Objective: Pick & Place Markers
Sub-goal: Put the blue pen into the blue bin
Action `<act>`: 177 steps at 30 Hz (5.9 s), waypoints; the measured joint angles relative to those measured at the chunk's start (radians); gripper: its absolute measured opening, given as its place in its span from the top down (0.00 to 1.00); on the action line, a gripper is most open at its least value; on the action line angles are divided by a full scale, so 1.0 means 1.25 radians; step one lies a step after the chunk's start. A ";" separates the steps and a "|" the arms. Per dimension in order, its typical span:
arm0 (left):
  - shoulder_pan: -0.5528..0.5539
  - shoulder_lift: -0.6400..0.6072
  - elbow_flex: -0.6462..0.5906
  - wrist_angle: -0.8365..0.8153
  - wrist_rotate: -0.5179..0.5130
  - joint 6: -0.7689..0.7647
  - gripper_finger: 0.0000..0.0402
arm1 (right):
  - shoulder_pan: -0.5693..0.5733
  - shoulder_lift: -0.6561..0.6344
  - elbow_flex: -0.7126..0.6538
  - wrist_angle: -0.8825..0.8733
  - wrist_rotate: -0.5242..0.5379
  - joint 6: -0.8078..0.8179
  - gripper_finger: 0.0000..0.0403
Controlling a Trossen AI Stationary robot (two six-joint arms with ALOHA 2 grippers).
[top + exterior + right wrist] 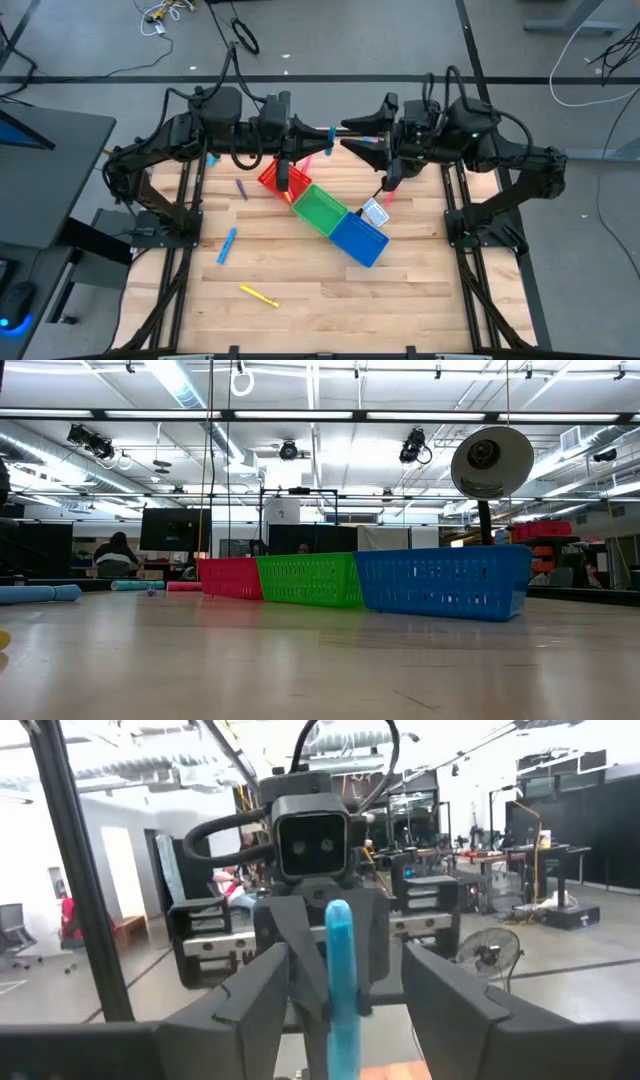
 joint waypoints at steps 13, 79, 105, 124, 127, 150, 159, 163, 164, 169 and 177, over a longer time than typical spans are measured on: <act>0.000 0.000 0.000 0.004 0.000 0.001 0.90 | 0.000 0.082 0.096 -0.029 -0.035 -0.017 0.54; 0.025 -0.089 0.000 -0.285 -0.015 -0.024 0.61 | -0.020 0.040 0.096 -1.022 -0.137 0.531 0.95; 0.025 -0.089 0.000 -0.283 -0.015 -0.041 0.61 | -0.020 0.245 0.095 -1.069 -0.064 0.421 0.95; 0.025 -0.089 0.000 -0.283 -0.015 -0.041 0.61 | 0.003 0.281 -0.092 -0.945 -0.023 0.439 0.95; 0.025 -0.089 0.000 -0.282 -0.015 -0.041 0.61 | 0.011 0.281 -0.142 -0.887 -0.051 0.453 0.95; 0.025 -0.089 0.000 -0.272 -0.015 -0.041 0.61 | 0.038 0.417 -0.259 -0.686 -0.106 0.430 0.95; 0.025 -0.089 0.000 -0.272 -0.015 -0.041 0.61 | 0.047 0.468 -0.259 -0.623 -0.100 0.413 0.95; 0.025 -0.089 0.000 -0.272 -0.015 -0.042 0.61 | 0.050 0.494 -0.259 -0.620 -0.099 0.404 0.95; 0.025 -0.089 0.000 -0.273 -0.014 -0.042 0.61 | 0.050 0.495 -0.259 -0.619 -0.099 0.403 0.95; 0.025 -0.089 0.000 -0.273 -0.015 -0.042 0.61 | 0.053 0.496 -0.263 -0.593 -0.099 0.403 0.94; 0.025 -0.089 0.000 -0.272 -0.014 -0.041 0.61 | 0.053 0.496 -0.263 -0.599 -0.106 0.403 0.71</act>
